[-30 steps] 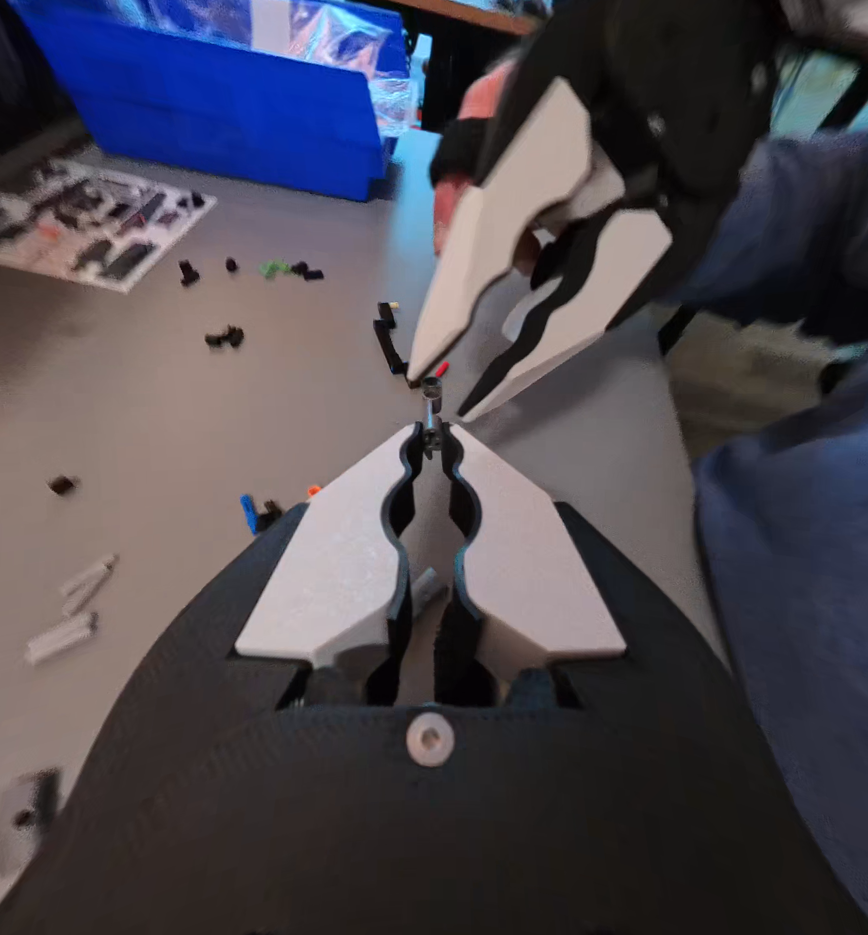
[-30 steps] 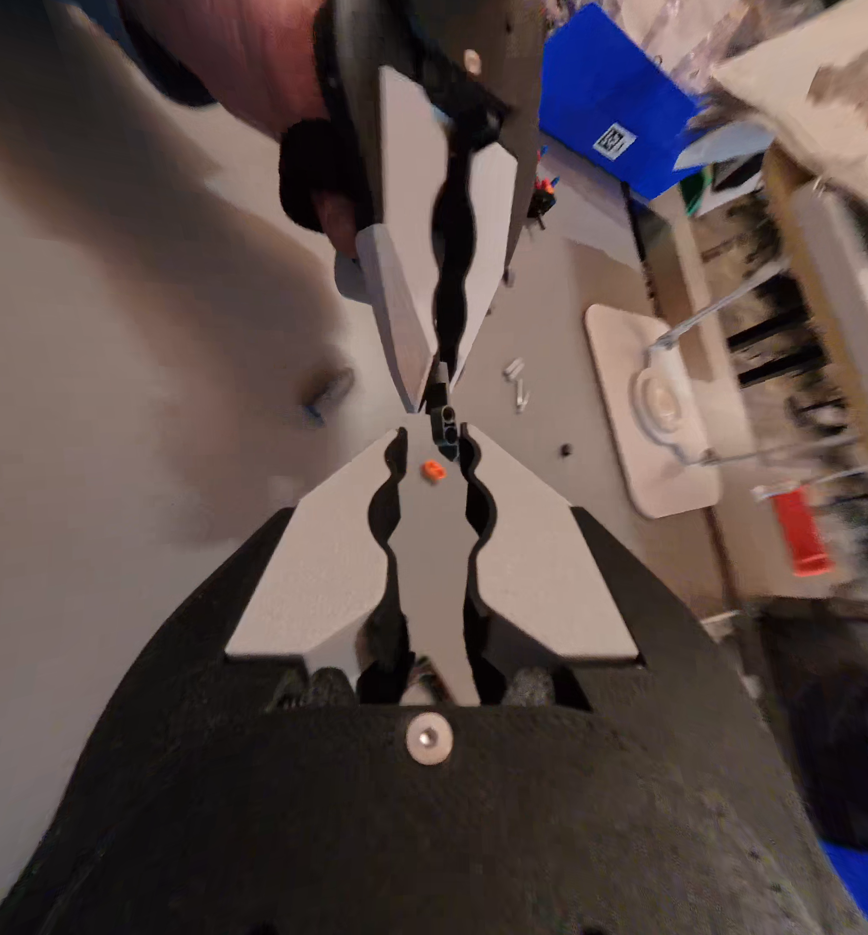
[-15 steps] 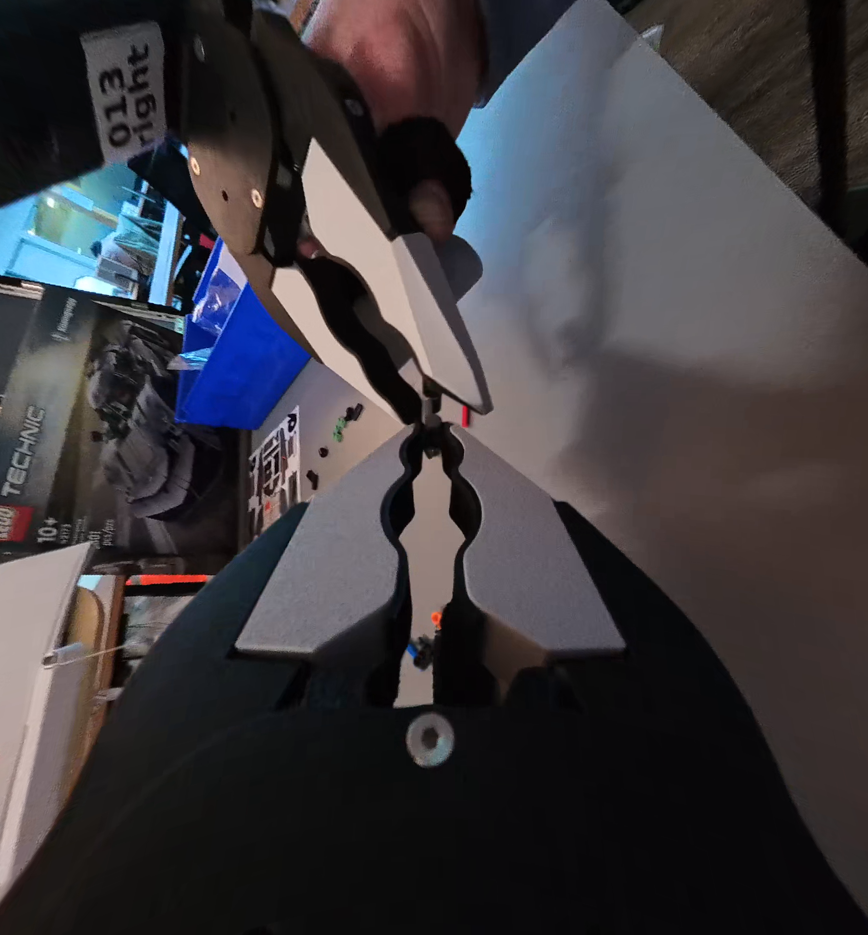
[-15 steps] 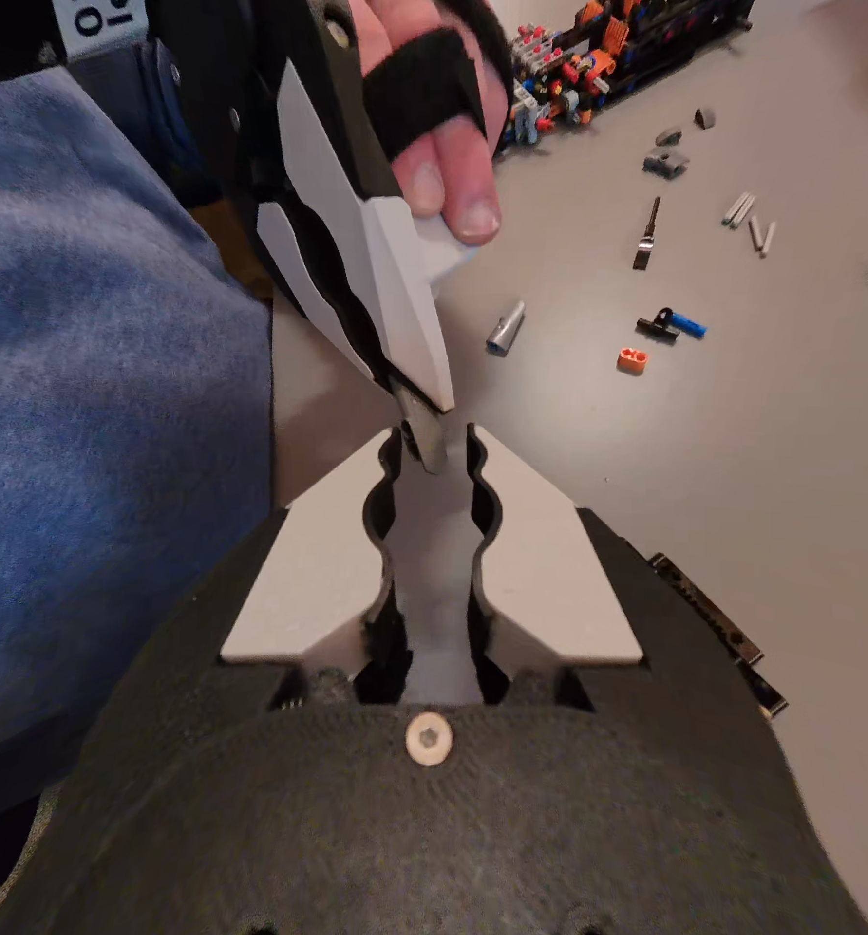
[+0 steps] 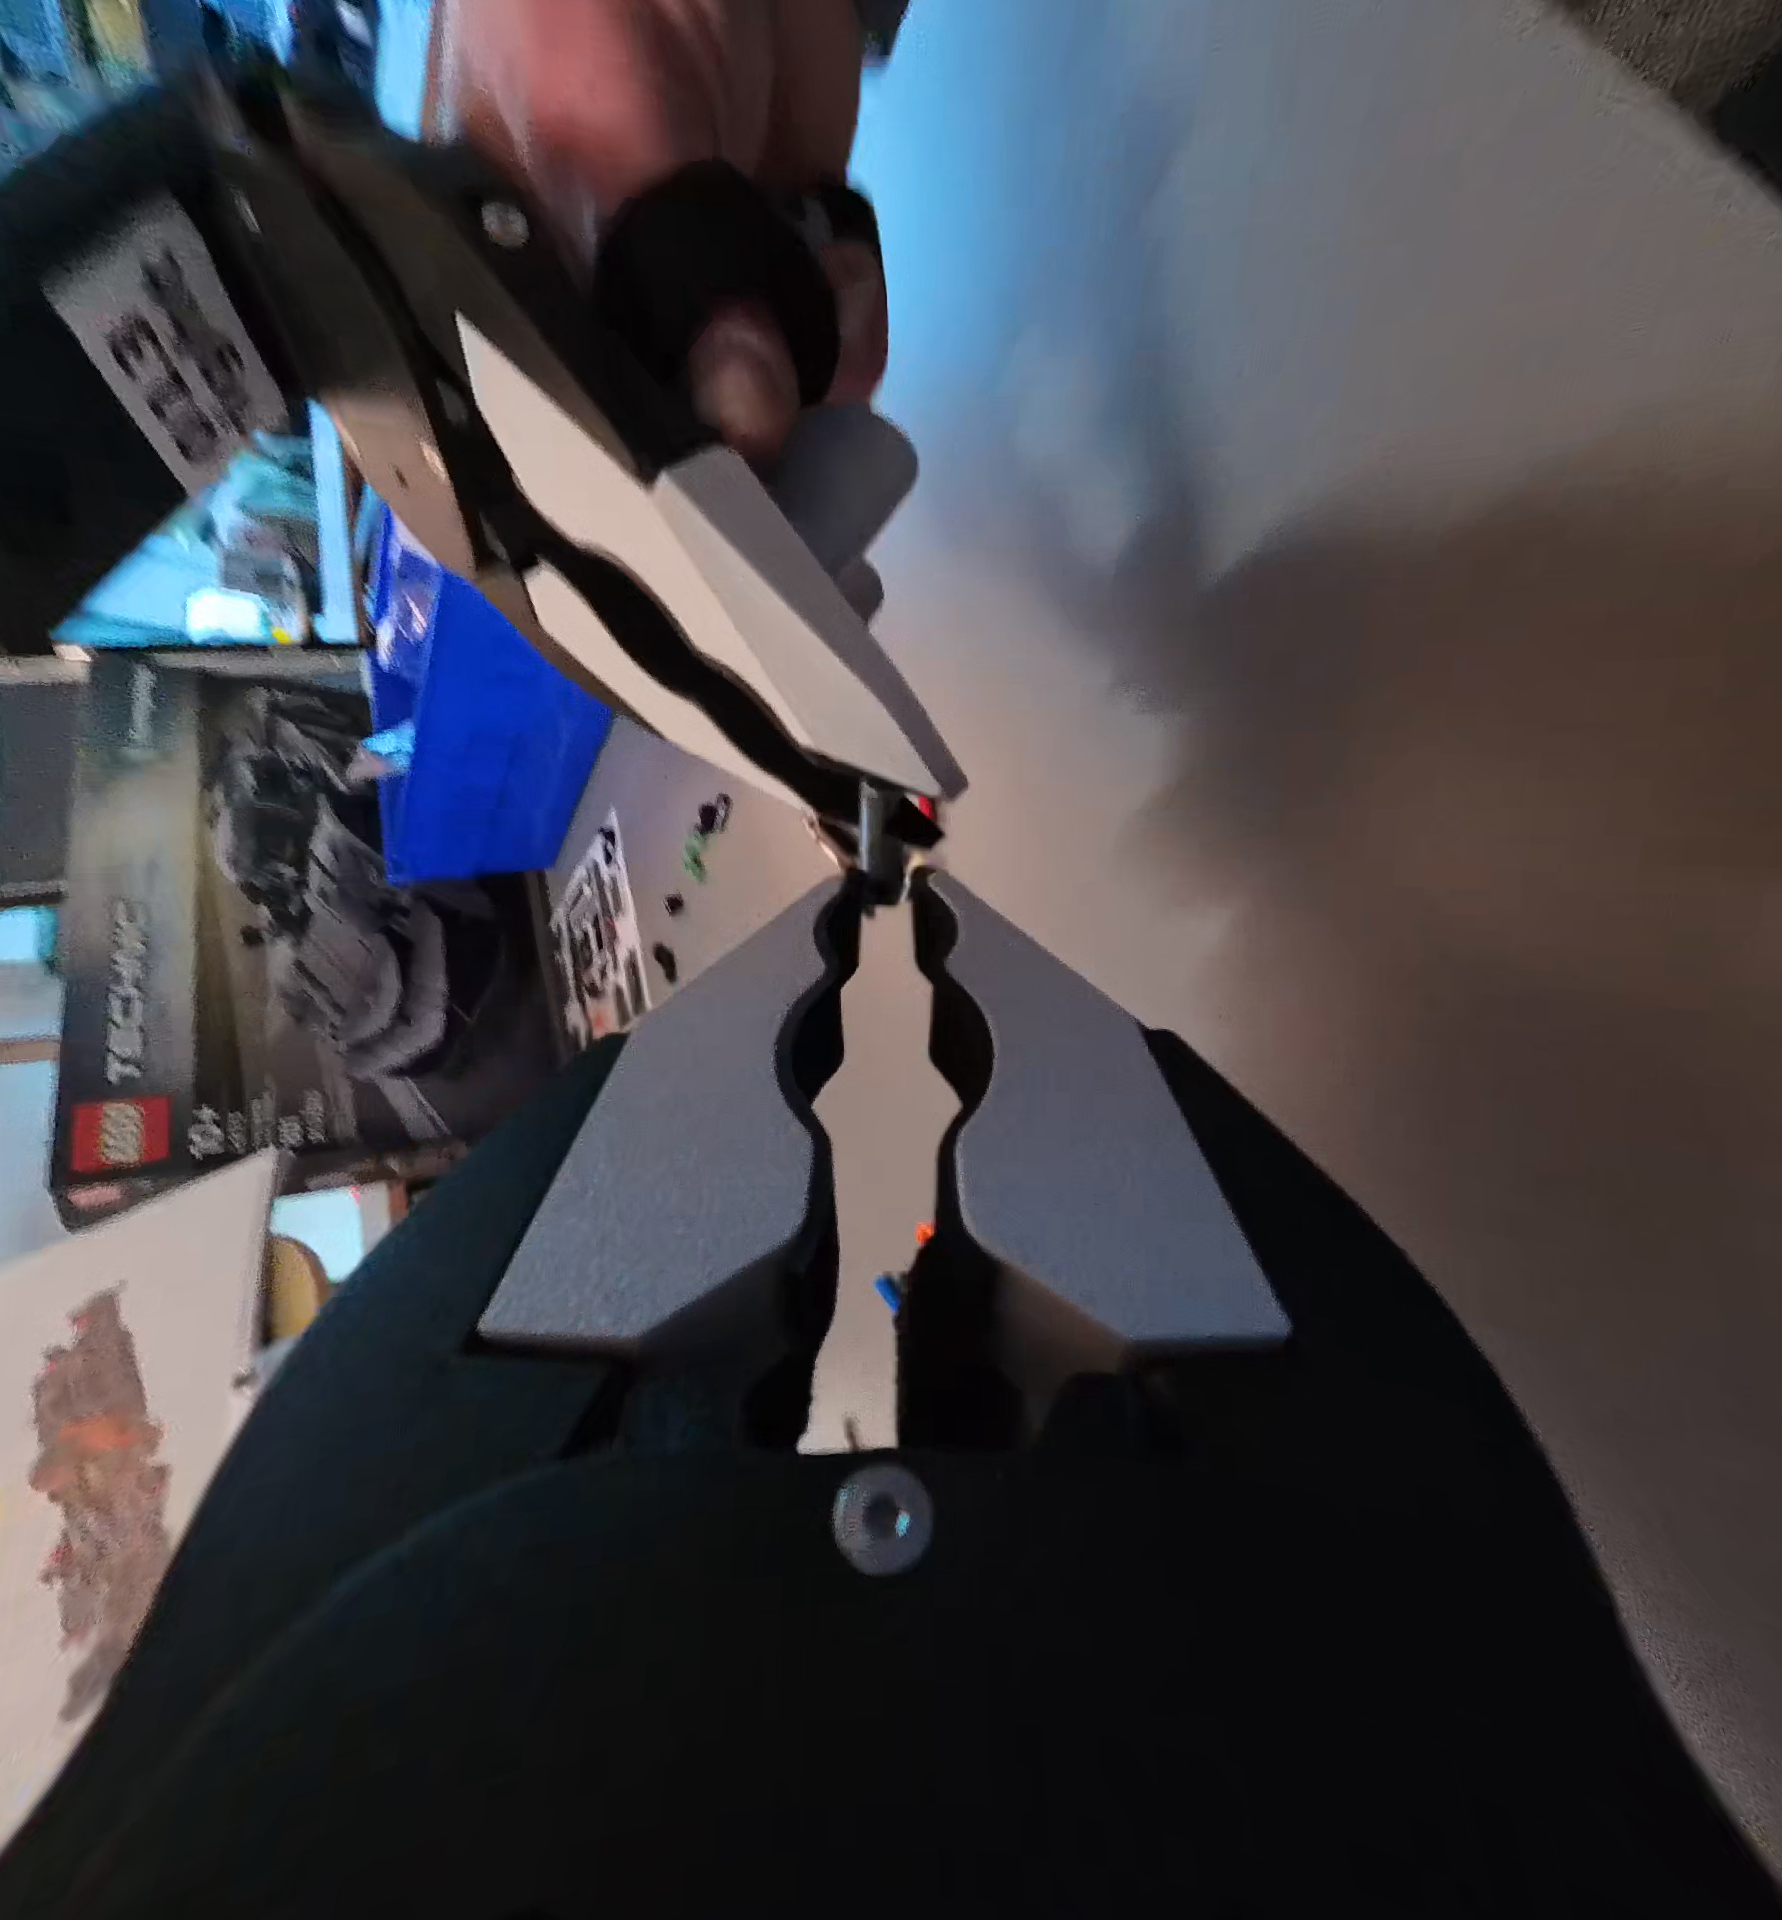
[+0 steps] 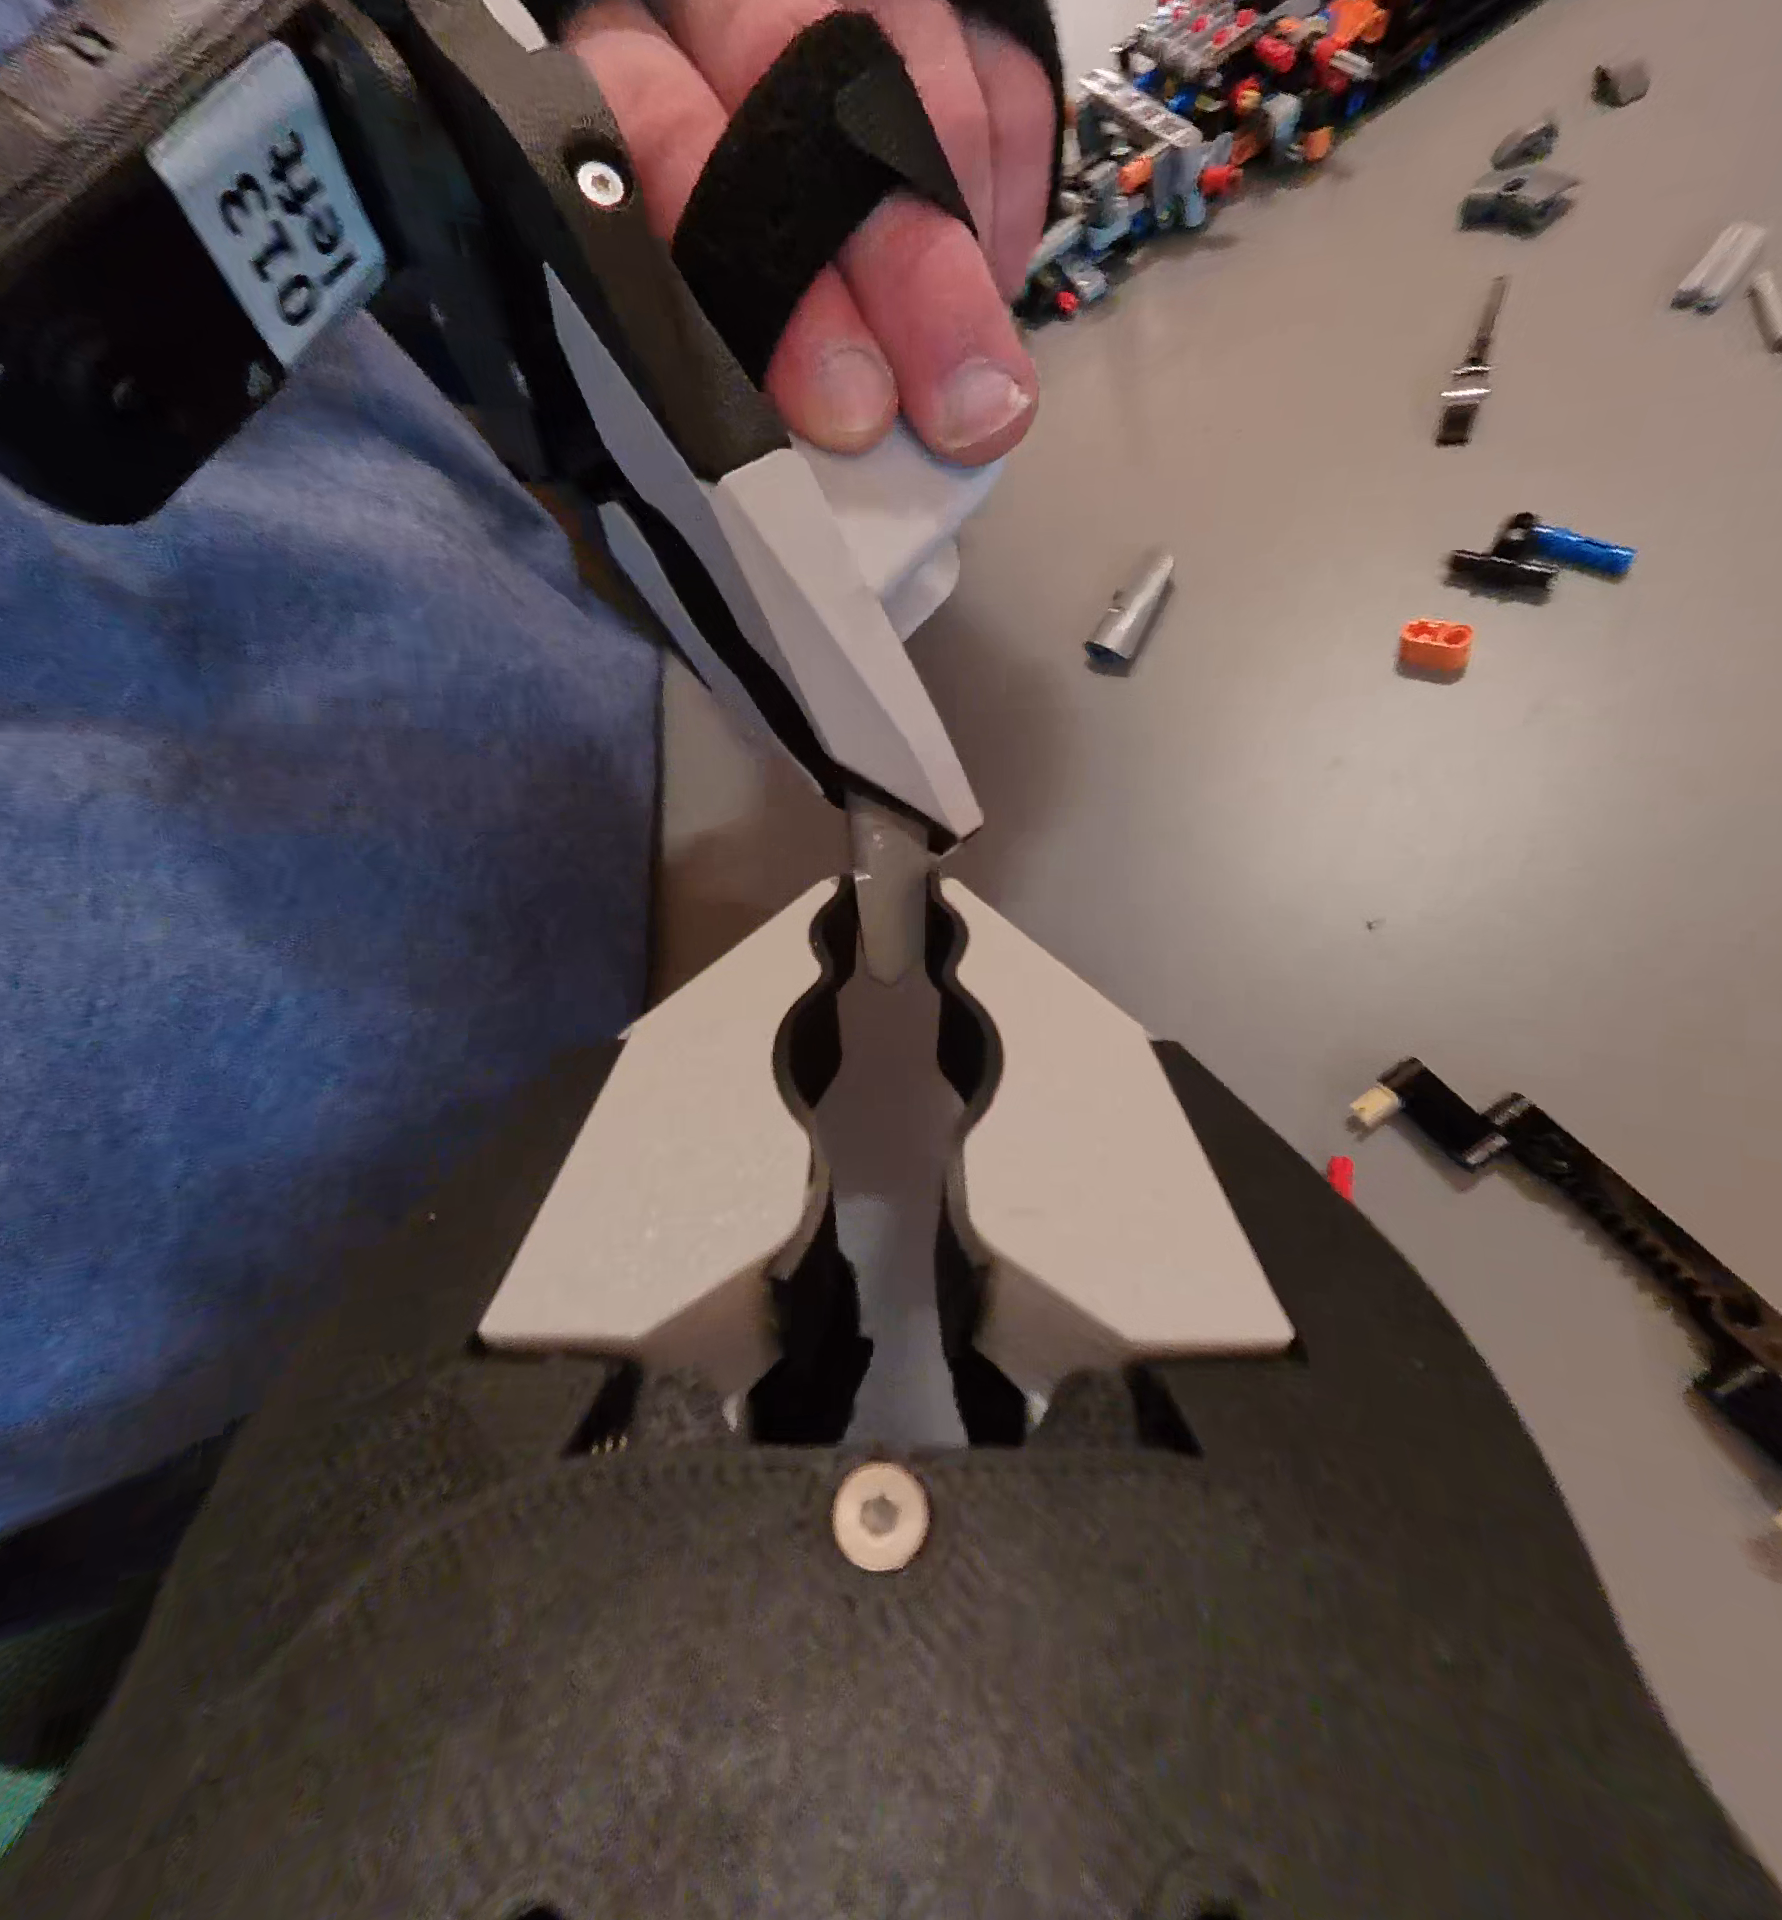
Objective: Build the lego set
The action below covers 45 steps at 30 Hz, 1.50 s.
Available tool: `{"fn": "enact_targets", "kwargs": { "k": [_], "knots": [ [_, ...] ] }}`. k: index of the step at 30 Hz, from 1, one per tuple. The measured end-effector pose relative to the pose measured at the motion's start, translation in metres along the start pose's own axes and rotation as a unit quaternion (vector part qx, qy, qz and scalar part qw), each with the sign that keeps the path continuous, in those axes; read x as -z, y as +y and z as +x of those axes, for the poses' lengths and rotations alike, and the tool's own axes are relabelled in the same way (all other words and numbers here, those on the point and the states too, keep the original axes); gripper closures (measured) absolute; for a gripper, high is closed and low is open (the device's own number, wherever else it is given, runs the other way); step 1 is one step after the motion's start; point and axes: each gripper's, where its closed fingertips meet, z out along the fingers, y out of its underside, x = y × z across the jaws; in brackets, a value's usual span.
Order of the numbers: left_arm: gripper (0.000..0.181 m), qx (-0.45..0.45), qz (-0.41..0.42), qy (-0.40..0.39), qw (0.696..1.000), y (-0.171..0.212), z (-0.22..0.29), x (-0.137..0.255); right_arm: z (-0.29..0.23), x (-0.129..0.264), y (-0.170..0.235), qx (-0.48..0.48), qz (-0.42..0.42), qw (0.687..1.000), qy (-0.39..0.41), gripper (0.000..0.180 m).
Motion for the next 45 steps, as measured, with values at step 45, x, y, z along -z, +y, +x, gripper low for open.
{"fn": "enact_targets", "kwargs": {
  "k": [45],
  "knots": [
    [0.16,0.392,-0.077,-0.102,0.911,0.133,0.048,0.147,0.184,-0.185,-0.126,0.186,-0.209,0.955,0.098,0.158]
  ]
}}
